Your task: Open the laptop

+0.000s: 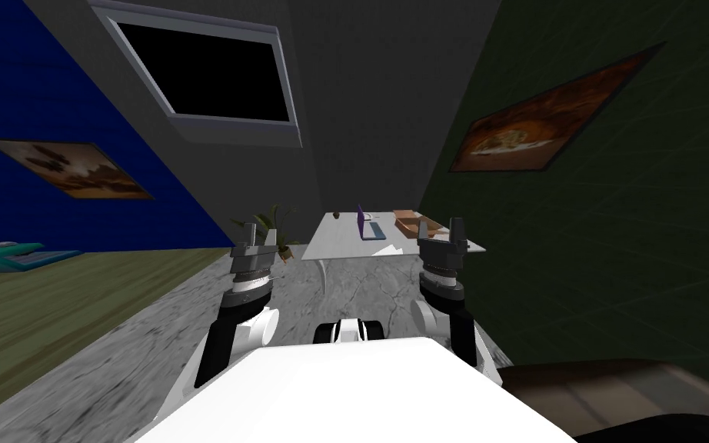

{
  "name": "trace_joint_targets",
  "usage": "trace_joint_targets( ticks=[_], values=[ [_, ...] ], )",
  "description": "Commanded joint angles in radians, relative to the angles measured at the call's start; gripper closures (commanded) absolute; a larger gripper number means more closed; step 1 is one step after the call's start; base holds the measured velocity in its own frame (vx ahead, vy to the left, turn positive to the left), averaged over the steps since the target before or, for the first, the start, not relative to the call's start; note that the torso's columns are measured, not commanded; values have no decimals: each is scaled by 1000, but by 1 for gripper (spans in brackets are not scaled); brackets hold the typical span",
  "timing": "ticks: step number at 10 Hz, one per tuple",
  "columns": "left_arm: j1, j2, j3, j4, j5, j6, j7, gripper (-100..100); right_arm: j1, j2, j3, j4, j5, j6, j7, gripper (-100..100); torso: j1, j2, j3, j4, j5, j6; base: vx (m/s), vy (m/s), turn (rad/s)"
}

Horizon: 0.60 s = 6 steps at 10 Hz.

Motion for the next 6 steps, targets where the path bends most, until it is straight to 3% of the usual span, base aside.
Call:
trace_joint_targets(
  ticks=[1, 3, 6],
  values=[
    [0, 0, 0, 0, 0, 0, 0, 0, -8, -44, -3, 17, 17, 7, 19, -100, 0, 74, -148, 74, 0, 0, 20, 19, 4],
    [0, 0, 0, 0, 0, 0, 0, 0, -20, -79, -8, 41, 41, 16, 47, -100, 1, 116, -237, 116, 0, 0, 31, 36, 3],
    [0, 0, 0, 0, 0, 0, 0, 0, -45, -121, -19, 89, 91, 35, 105, -100, 0, 120, -242, 120, 0, 0, 41, 46, 4]
  ],
)
